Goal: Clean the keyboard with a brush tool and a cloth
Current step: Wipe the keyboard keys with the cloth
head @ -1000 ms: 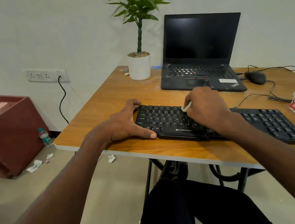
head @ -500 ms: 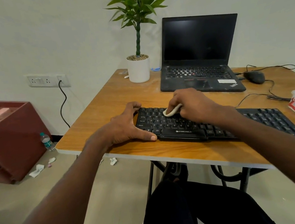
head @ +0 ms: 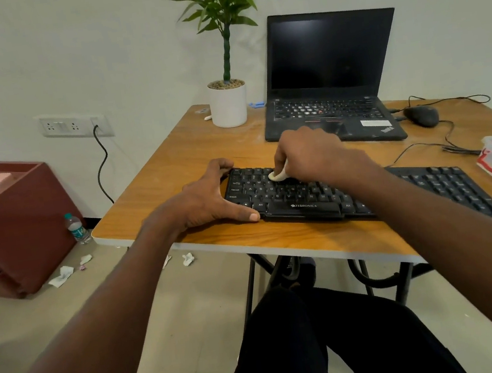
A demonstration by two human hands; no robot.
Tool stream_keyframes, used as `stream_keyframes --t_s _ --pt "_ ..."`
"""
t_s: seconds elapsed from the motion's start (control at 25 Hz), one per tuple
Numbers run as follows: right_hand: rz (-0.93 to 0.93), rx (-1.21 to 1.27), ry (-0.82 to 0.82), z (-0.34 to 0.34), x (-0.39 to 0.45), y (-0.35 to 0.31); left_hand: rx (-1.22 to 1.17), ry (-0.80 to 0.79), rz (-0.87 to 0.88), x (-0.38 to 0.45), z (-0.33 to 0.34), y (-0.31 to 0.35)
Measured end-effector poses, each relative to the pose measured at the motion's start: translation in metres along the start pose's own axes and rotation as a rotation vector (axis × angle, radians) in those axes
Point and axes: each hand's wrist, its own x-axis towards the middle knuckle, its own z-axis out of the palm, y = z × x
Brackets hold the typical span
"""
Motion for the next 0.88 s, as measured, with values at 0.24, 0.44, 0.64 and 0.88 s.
stream_keyframes --t_s 0.24,0.44,0.64,0.88 --pt "0.029 0.008 0.051 0.008 -0.019 0.024 -0.067 -0.031 0.029 0.0 -0.001 0.0" --pt "0.105 0.001 0.068 0.01 -0.029 0.051 -0.041 -0.058 0.012 -0.001 -0.002 0.008" --pt "-0.008 0.223 0.245 0.02 -0.022 0.047 0.274 0.133 0.101 0.0 0.031 0.039" --pt "0.045 -0.051 0.139 0.023 -0.018 0.056 0.322 0.239 0.138 0.004 0.042 0.033"
